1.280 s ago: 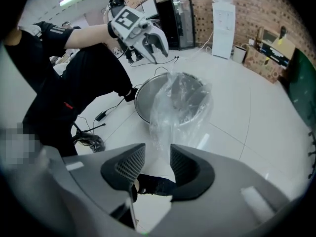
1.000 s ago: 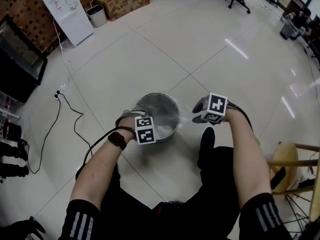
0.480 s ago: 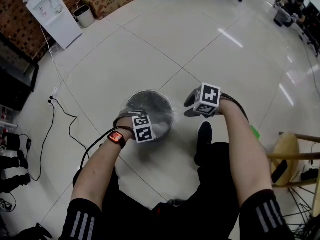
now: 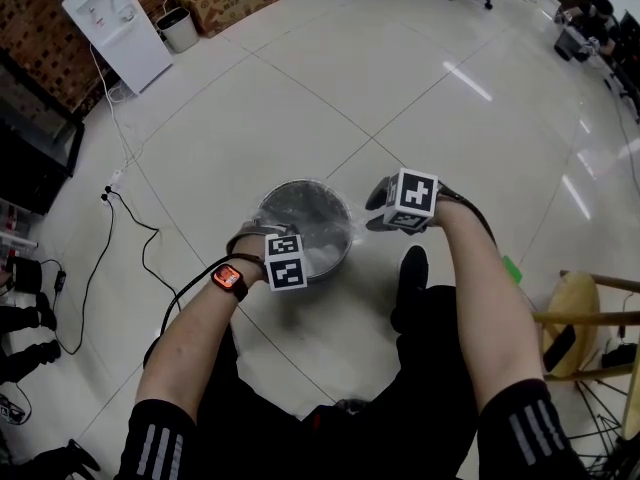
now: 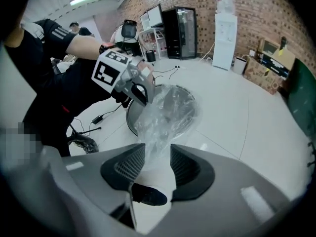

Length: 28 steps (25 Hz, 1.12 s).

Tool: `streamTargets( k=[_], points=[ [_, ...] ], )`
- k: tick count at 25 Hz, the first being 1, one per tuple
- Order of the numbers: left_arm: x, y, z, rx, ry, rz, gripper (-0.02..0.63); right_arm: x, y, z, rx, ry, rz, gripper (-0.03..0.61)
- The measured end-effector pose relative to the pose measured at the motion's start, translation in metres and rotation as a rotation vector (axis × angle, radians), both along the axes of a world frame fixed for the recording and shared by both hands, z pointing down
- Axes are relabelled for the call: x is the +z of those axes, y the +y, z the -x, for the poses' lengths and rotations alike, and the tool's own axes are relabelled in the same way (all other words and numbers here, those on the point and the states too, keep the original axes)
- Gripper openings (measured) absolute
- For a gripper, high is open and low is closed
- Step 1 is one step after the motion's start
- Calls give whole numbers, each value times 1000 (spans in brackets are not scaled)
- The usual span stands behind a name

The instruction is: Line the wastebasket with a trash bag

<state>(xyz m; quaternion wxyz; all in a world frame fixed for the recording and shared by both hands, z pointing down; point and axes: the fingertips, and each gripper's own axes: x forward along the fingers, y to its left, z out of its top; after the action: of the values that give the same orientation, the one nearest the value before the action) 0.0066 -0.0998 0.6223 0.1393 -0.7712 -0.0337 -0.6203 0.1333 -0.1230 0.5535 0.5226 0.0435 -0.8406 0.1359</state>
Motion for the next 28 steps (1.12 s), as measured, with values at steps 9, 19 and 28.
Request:
streamTargets(
  k=[9,19,28],
  points=[
    [-66,30,12,51,74,86,-6,38,16,-10,-26,74,89,196],
    [-62,88,20,160,30,153,-6,43,14,-1,47,-15,159,199],
    [-50,86,28,163,-2,123,-6,15,-5,6,108,-155,105,231]
  ],
)
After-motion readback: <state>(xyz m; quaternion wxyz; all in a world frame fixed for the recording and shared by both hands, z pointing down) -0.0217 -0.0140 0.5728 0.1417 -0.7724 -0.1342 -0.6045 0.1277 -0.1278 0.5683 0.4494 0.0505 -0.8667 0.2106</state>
